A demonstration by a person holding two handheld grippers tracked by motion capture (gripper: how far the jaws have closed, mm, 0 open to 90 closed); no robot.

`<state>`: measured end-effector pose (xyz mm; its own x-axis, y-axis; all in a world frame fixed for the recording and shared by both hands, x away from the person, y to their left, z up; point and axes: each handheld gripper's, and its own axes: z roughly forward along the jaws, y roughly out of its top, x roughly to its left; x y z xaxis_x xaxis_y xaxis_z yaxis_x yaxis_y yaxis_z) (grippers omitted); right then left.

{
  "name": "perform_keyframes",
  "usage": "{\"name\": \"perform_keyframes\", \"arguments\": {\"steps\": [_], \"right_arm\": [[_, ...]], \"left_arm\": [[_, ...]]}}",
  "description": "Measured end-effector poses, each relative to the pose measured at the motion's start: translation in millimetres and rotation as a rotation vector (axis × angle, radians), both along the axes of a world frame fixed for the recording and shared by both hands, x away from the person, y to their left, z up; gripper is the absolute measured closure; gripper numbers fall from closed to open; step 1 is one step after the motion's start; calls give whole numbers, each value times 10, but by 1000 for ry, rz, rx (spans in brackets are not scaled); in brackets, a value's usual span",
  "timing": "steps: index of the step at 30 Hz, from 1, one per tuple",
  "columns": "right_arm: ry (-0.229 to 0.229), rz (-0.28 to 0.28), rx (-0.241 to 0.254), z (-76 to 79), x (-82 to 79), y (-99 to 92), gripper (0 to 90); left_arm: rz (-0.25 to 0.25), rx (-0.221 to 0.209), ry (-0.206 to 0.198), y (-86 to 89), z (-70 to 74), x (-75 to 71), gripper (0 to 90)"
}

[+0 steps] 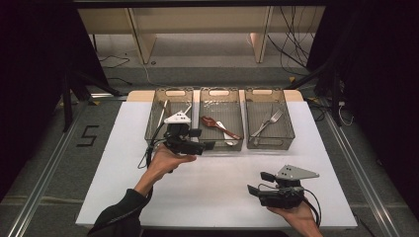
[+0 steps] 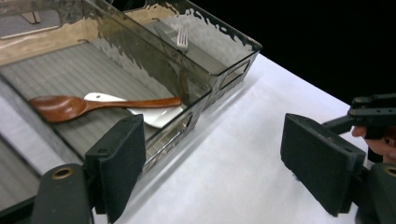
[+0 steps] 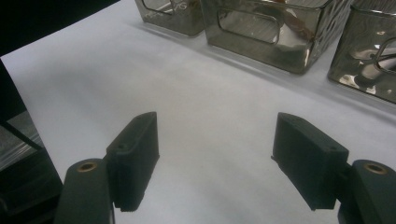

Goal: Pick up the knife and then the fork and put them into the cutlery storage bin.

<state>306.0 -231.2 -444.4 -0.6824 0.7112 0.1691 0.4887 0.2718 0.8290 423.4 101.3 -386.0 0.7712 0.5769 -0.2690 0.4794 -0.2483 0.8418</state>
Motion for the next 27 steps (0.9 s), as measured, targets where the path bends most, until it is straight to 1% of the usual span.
{"name": "perform_keyframes", "arguments": {"steps": [6,7,13,16,19,23,26,27], "right_arm": [[-5,-8,5,8,-7,-6,320],[-5,-9,6,8,-7,-6,320],[-12,-16,13,13,-8,-24,320],[-13,-24,18,12,-8,-32,320],[-25,-29,21,21,-15,-40,319],[-29,-35,29,34,-24,-57,319],[-34,-36,32,34,-24,-62,319],[-34,-36,32,33,-24,-63,319]], "left_arm": [[-2,-1,-30,68,-1,-96,218],[0,-6,-32,75,-8,-110,218],[-20,-1,-37,133,-74,-218,213],[-28,-10,-50,182,-88,-272,212],[-25,-21,-57,229,-105,-334,211],[-28,-20,-71,294,-137,-418,210],[-25,-8,-81,349,-182,-484,210],[-24,-11,-78,371,-200,-500,210]]}}
